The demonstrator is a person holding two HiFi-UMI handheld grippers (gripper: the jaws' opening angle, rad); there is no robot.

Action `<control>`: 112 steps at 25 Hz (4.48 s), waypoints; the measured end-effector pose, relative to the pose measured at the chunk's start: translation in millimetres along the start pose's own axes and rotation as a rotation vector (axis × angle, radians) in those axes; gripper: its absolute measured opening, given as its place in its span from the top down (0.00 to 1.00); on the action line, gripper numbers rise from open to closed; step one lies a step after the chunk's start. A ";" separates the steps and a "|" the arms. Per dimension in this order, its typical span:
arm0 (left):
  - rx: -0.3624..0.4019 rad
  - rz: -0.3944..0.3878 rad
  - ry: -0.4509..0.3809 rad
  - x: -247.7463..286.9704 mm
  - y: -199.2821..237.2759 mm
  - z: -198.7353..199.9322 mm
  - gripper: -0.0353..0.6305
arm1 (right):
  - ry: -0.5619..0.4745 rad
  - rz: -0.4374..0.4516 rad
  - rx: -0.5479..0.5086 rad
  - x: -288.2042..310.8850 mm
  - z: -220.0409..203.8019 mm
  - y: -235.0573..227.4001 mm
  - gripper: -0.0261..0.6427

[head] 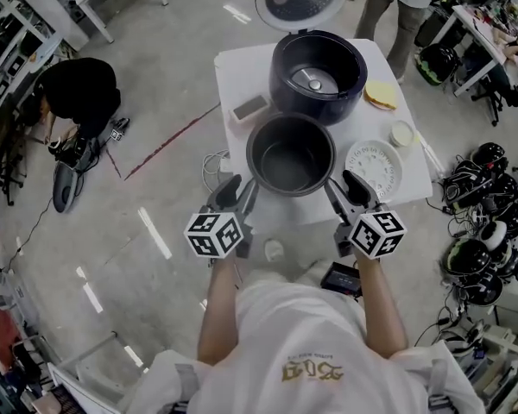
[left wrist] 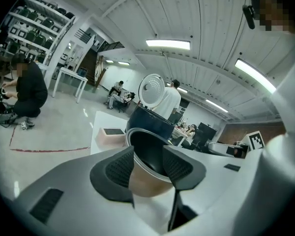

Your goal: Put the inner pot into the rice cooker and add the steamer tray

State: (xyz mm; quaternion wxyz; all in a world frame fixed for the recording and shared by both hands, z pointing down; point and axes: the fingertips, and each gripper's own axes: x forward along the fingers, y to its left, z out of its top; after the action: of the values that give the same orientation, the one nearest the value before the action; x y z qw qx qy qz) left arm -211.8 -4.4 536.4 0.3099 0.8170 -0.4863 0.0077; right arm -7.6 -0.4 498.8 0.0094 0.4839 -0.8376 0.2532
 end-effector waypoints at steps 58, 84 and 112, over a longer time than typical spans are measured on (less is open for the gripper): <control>-0.169 0.019 0.102 88.5 44.2 -7.5 0.77 | 0.093 -0.078 0.446 84.2 -34.2 -92.1 0.86; -0.354 -0.037 -0.019 58.0 34.2 17.9 0.85 | 0.037 -0.032 0.409 63.9 -2.7 -60.6 0.88; -0.370 -0.167 -0.171 22.0 -11.7 102.8 0.87 | -0.150 0.058 0.356 31.0 82.4 -9.8 0.88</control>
State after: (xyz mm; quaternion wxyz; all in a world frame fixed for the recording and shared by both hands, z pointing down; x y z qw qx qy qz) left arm -220.5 -70.7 454.4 0.4117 0.7814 -0.4344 -0.1767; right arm 2.8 -65.1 439.1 -0.1459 0.4713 -0.7915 0.3607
